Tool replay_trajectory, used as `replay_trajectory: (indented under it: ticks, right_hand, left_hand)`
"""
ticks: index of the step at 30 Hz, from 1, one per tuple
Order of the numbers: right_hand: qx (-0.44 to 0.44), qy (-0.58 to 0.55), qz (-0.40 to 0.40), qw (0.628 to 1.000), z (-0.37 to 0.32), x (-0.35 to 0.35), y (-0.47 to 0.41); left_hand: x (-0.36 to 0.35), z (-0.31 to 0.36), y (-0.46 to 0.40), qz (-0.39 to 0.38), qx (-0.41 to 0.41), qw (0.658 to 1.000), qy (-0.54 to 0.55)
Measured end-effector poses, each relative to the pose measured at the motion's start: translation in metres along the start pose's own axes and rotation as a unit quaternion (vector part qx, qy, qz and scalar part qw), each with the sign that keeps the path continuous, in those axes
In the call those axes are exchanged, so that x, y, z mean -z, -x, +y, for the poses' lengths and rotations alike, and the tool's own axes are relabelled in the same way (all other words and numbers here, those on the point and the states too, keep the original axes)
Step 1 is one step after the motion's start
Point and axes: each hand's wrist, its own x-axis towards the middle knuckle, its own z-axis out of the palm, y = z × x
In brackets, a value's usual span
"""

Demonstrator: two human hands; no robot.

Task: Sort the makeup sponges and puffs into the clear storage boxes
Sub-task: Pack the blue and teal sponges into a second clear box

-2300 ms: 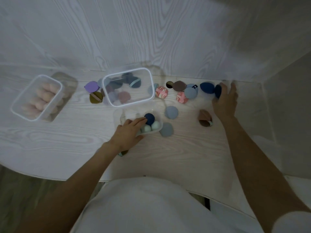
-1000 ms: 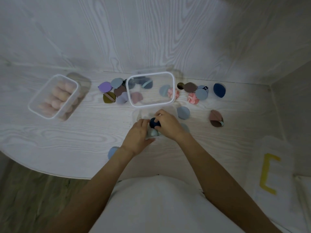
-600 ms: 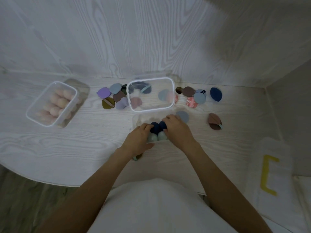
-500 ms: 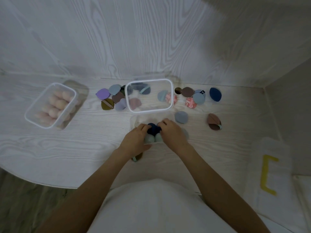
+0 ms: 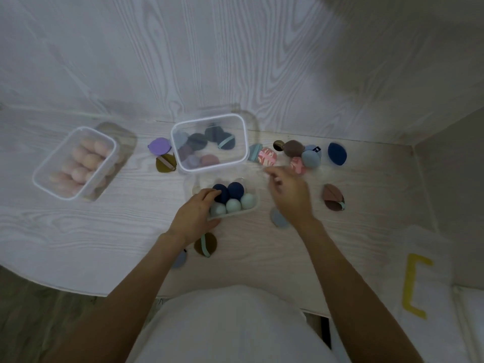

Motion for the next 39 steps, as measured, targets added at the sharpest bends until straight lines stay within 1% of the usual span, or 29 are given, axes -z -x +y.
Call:
replay_trajectory:
  ticks: [1, 2, 4, 5, 7, 9, 11, 13, 15, 16, 18, 19, 21, 23, 25, 28, 31, 33, 35, 39]
  right_hand:
    - [-0.029, 0.018, 0.047, 0.998, 0.016, 0.012, -0.005]
    - [-0.058, 0.044, 0.077, 0.994, 0.036, 0.023, -0.01]
    - [-0.102, 0.112, 0.098, 0.984, 0.075, 0.038, -0.021]
    - [-0.121, 0.151, 0.089, 0.977, 0.093, 0.043, -0.028]
    - [-0.176, 0.2, 0.035, 0.963, 0.122, 0.047, -0.046]
    - [-0.225, 0.206, -0.023, 0.952, 0.142, 0.046, -0.061]
    - [-0.241, 0.193, -0.046, 0.95, 0.154, 0.046, -0.068]
    - [-0.224, 0.19, -0.026, 0.956, 0.155, 0.048, -0.065]
    - [-0.214, 0.164, 0.023, 0.963, 0.145, 0.052, -0.058]
    - [-0.207, 0.129, 0.051, 0.968, 0.134, 0.052, -0.052]
    - [-0.193, 0.006, 0.087, 0.977, 0.098, 0.049, -0.04]
    - [-0.194, -0.063, 0.079, 0.976, 0.075, 0.045, -0.034]
    - [-0.193, -0.165, 0.024, 0.967, 0.028, 0.033, -0.024]
    - [-0.146, -0.214, -0.047, 0.965, -0.011, 0.013, -0.019]
    - [-0.087, -0.232, -0.097, 0.964, -0.034, -0.01, -0.022]
    - [-0.054, -0.194, -0.135, 0.97, -0.048, -0.043, -0.029]
    - [-0.034, -0.116, -0.168, 0.978, -0.045, -0.064, -0.027]
    - [-0.037, -0.058, -0.171, 0.983, -0.042, -0.07, -0.026]
    - [-0.029, -0.005, -0.167, 0.986, -0.044, -0.072, -0.027]
    - [0.027, 0.109, -0.18, 0.977, -0.056, -0.077, -0.029]
  left_hand:
    - [-0.001, 0.002, -0.003, 0.0, -0.004, 1.0, -0.002]
    - [-0.002, 0.004, -0.005, -0.002, -0.007, 1.0, -0.002]
    - [-0.005, 0.008, -0.01, -0.007, -0.01, 1.0, -0.004]
    - [-0.006, 0.009, -0.012, -0.011, -0.01, 1.0, -0.006]
    - [-0.006, 0.012, -0.016, -0.015, -0.006, 1.0, -0.014]
    - [-0.006, 0.012, -0.018, -0.012, -0.009, 0.999, -0.032]
    - [-0.006, 0.013, -0.019, -0.003, -0.021, 0.998, -0.054]
    - [-0.004, 0.012, -0.018, 0.005, -0.03, 0.996, -0.08]
    - [-0.003, 0.011, -0.019, 0.007, -0.039, 0.993, -0.112]
    - [-0.002, 0.01, -0.019, 0.011, -0.045, 0.99, -0.132]
    - [-0.002, 0.01, -0.019, 0.016, -0.055, 0.984, -0.169]
    - [-0.001, 0.009, -0.019, 0.016, -0.056, 0.982, -0.179]
    - [0.0, 0.01, -0.017, 0.013, -0.051, 0.981, -0.187]
    - [0.001, 0.011, -0.016, -0.007, -0.044, 0.982, -0.182]
    - [0.003, 0.013, -0.017, -0.025, -0.038, 0.984, -0.174]
    - [0.005, 0.015, -0.016, -0.044, -0.025, 0.987, -0.154]
    - [0.006, 0.014, -0.007, -0.042, -0.031, 0.989, -0.137]
    - [0.006, 0.011, 0.001, -0.013, -0.047, 0.987, -0.156]
    - [0.006, 0.004, 0.008, 0.033, -0.055, 0.98, -0.188]
    - [0.01, -0.005, 0.011, 0.072, -0.039, 0.976, -0.202]
